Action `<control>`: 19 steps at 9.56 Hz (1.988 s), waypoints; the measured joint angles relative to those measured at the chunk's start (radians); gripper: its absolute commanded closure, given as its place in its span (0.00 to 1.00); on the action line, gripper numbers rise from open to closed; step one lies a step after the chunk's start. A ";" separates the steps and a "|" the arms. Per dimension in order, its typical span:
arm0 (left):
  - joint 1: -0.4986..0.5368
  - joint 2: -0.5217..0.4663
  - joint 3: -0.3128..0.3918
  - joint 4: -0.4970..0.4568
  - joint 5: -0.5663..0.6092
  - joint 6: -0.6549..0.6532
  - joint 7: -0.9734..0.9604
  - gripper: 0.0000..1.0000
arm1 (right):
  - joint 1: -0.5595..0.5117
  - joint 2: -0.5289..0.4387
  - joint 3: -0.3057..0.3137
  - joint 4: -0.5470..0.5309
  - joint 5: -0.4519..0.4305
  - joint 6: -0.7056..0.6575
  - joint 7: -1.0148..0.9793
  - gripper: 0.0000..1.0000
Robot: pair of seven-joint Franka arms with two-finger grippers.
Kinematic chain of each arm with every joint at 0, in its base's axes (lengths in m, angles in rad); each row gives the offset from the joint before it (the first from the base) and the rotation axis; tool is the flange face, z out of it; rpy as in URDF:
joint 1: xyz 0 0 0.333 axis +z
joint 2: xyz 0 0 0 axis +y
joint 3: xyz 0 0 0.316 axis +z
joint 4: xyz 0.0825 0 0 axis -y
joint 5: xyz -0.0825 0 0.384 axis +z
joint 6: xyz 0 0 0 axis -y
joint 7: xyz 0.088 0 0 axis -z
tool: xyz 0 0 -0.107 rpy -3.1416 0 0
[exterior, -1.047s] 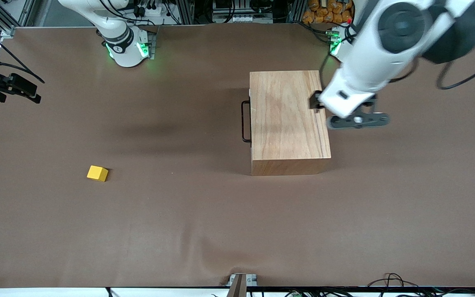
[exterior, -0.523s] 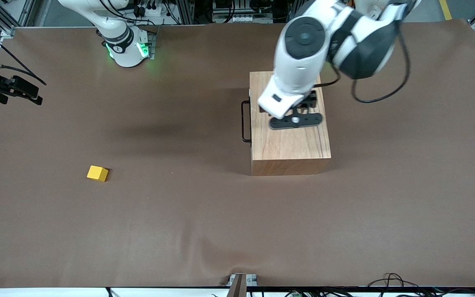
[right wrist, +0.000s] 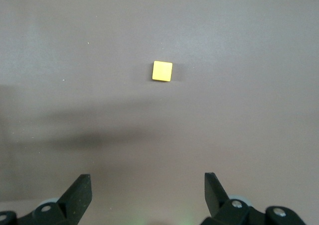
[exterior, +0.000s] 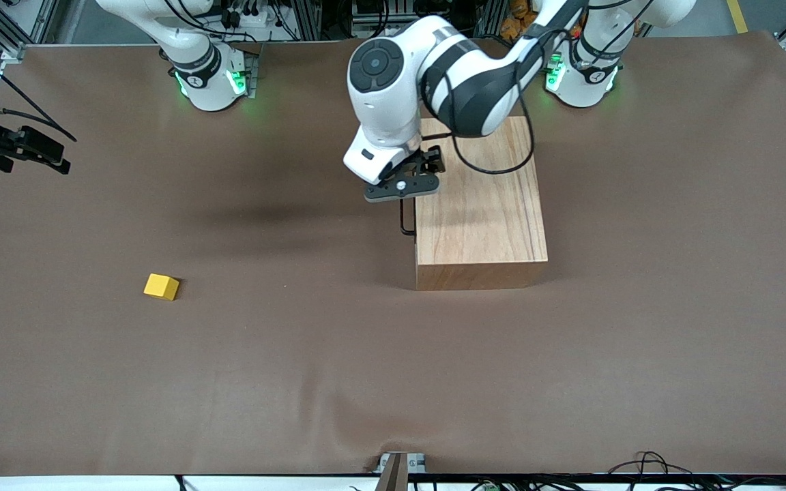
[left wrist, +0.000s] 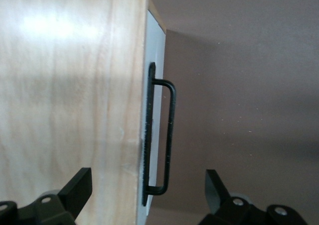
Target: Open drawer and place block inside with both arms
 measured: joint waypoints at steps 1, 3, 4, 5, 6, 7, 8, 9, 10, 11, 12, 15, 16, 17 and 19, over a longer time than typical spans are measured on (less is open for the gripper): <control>-0.016 0.020 0.001 0.004 0.017 0.023 -0.025 0.00 | 0.000 0.002 -0.001 0.000 0.000 0.001 0.000 0.00; -0.057 0.070 0.002 0.017 0.046 0.058 -0.075 0.00 | 0.000 0.004 0.000 0.000 -0.001 0.001 0.000 0.00; -0.065 0.089 0.003 0.022 0.062 0.064 -0.080 0.00 | 0.000 0.005 0.000 0.000 -0.001 0.001 0.000 0.00; -0.070 0.103 0.002 0.023 0.079 0.076 -0.080 0.00 | 0.000 0.005 -0.001 0.000 -0.001 0.001 0.000 0.00; -0.077 0.115 0.002 0.023 0.087 0.093 -0.067 0.00 | 0.000 0.005 -0.001 0.000 -0.001 0.001 0.000 0.00; -0.081 0.126 0.002 0.024 0.088 0.103 -0.046 0.00 | 0.000 0.005 -0.001 0.000 -0.001 0.000 0.000 0.00; -0.083 0.134 0.002 0.024 0.089 0.107 -0.031 0.00 | 0.000 0.005 -0.001 0.000 -0.001 0.000 0.000 0.00; -0.084 0.137 0.003 0.024 0.089 0.108 -0.019 0.00 | 0.000 0.005 -0.002 0.000 -0.001 0.000 0.000 0.00; -0.084 0.139 0.003 0.024 0.089 0.108 -0.004 0.00 | 0.000 0.006 -0.002 0.000 -0.001 0.000 0.000 0.00; -0.084 0.140 0.003 0.024 0.089 0.107 0.002 0.00 | 0.000 0.006 -0.002 0.000 -0.001 0.000 0.000 0.00; -0.084 0.142 0.003 0.024 0.089 0.106 0.004 0.00 | 0.000 0.007 -0.002 0.000 -0.001 0.000 0.000 0.00; -0.084 0.160 0.004 0.024 0.089 0.106 0.007 0.00 | 0.000 0.007 -0.002 0.000 -0.001 0.001 0.000 0.00; -0.084 0.165 0.004 0.024 0.089 0.106 0.010 0.00 | 0.000 0.007 -0.002 0.000 -0.001 0.001 0.000 0.00; -0.084 0.171 0.004 0.024 0.089 0.106 0.013 0.00 | 0.000 0.007 -0.002 0.000 -0.001 0.000 0.000 0.00; -0.084 0.184 0.004 0.023 0.089 0.106 0.016 0.00 | 0.000 0.007 -0.002 0.000 -0.001 0.000 0.000 0.00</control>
